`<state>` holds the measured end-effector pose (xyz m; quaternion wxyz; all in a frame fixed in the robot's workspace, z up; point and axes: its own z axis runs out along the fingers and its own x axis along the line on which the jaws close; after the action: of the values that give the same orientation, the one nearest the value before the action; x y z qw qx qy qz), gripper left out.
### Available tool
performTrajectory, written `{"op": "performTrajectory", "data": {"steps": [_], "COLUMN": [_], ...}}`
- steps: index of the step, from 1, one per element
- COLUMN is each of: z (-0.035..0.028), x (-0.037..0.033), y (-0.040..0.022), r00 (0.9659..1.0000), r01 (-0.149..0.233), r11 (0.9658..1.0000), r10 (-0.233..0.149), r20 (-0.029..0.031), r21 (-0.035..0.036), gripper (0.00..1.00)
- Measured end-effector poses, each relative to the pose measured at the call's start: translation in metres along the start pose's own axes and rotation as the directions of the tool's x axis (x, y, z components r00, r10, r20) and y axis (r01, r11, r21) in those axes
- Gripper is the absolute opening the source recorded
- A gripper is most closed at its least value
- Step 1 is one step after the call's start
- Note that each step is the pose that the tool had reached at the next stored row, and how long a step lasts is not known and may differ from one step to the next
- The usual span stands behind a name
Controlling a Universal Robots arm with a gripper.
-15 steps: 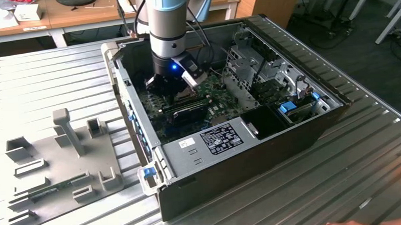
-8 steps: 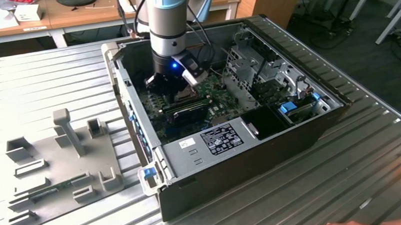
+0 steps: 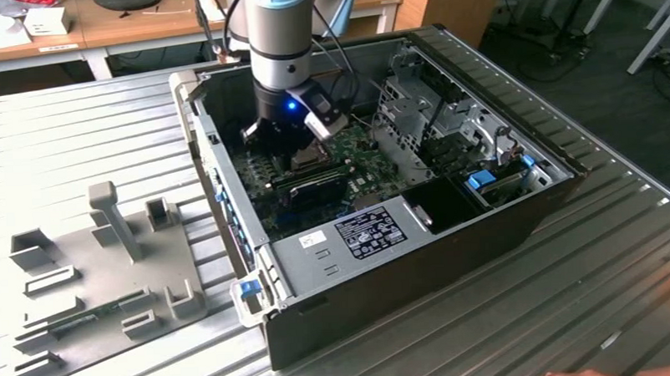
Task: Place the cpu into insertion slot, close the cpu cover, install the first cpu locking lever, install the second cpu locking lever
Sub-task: 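Install the second cpu locking lever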
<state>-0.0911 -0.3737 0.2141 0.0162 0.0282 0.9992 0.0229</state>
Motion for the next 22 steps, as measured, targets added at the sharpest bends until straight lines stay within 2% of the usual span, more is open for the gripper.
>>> {"op": "performTrajectory", "data": {"steps": [4,13,16,22], "z": [-0.0022,-0.0027,-0.0025,-0.0021], "x": [-0.0001,-0.0007,-0.0038,-0.0145], "y": [0.0001,0.0001,0.0003,0.0009], "r00": [1.0,1.0,1.0,1.0], "r01": [0.0,0.0,0.0,0.0], "r11": [1.0,1.0,1.0,1.0], "r10": [0.0,0.0,0.0,0.0], "r20": [0.0001,-0.0001,0.0,0.0], "r21": [-0.0001,0.0002,0.0001,0.0], "gripper": [0.1,0.1,0.1,0.1]}}
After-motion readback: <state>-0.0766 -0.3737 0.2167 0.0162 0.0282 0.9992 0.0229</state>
